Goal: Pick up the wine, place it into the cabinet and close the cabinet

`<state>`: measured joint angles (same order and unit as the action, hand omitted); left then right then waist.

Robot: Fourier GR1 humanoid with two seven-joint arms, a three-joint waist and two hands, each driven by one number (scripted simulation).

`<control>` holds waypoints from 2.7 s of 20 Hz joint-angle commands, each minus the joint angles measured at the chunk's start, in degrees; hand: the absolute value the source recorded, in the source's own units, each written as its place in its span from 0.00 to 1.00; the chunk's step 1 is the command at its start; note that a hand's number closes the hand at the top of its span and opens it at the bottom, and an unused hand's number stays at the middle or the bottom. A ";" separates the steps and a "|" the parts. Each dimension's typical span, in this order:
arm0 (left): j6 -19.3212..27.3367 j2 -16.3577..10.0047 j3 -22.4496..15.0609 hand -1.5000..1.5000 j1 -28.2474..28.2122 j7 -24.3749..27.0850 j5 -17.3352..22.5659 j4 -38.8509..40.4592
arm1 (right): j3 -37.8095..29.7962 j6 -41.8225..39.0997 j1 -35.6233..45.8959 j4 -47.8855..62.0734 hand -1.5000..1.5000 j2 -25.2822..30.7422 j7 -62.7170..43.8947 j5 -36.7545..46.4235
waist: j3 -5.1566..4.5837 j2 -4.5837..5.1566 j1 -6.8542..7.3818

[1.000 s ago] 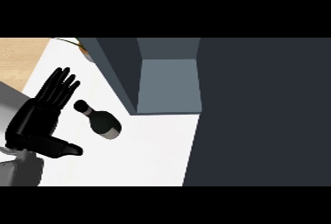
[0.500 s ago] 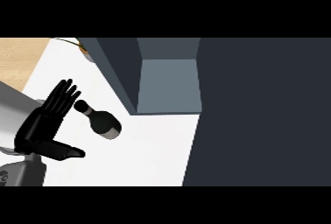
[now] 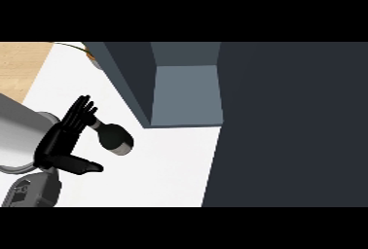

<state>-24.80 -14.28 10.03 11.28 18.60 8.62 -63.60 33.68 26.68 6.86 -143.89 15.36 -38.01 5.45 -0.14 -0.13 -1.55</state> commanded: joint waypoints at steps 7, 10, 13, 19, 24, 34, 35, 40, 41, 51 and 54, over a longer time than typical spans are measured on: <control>2.51 0.10 0.17 0.00 5.73 11.73 -6.28 16.30 | 2.98 1.64 -0.44 -11.34 0.00 2.62 -6.03 8.22 | -0.01 -0.08 0.06; 1.44 0.68 0.88 0.00 10.64 12.32 -5.89 23.67 | 3.40 1.83 -1.69 -9.95 0.00 3.18 -2.53 6.36 | 0.01 0.11 -0.31; -4.82 -2.01 1.24 0.00 9.06 17.57 -5.87 29.69 | 2.53 1.61 -3.16 -8.01 0.00 3.96 0.64 4.46 | 0.01 0.27 -0.19; -5.65 0.39 -0.06 0.00 12.35 17.87 -6.96 34.55 | 2.22 2.52 -1.88 -8.47 0.00 4.24 -0.98 5.51 | 0.04 0.14 0.28; -8.42 -2.13 1.05 0.00 17.42 18.79 -6.87 40.97 | 4.65 3.59 0.63 -5.95 0.00 3.24 -0.01 6.76 | -0.06 0.29 -0.30; -6.83 2.23 0.71 1.00 13.39 26.71 -6.48 41.05 | 4.85 5.33 -1.42 -8.35 0.00 6.64 0.04 6.32 | -0.03 0.06 0.15; -7.76 0.48 0.30 1.00 14.61 27.63 -7.61 43.26 | 4.55 5.20 -2.17 -9.52 0.00 7.46 -0.04 5.65 | -0.07 0.23 -0.42; -2.47 1.67 0.35 1.00 17.73 29.85 -8.57 44.39 | 1.48 4.20 -0.61 -9.50 0.00 8.82 0.54 2.00 | -0.07 0.44 -0.49; -4.98 -0.11 0.70 1.00 17.72 29.13 -7.80 43.58 | 3.79 5.48 -2.74 -9.66 0.00 8.32 1.12 4.36 | -0.02 0.19 -0.21; 8.63 6.87 0.32 1.00 5.36 33.25 -6.70 33.92 | 5.56 7.67 -6.34 -10.78 0.00 10.31 3.29 5.27 | 0.17 -0.53 1.11; 7.23 8.01 -1.78 1.00 3.08 33.22 -7.35 30.82 | 6.39 7.66 -6.33 -9.57 0.00 10.77 3.94 5.63 | 0.13 -0.34 1.08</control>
<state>-17.04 -8.98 10.78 19.84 50.53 2.68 -31.53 38.50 34.42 3.75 -143.68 24.36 -31.17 5.67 0.39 -0.88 -0.60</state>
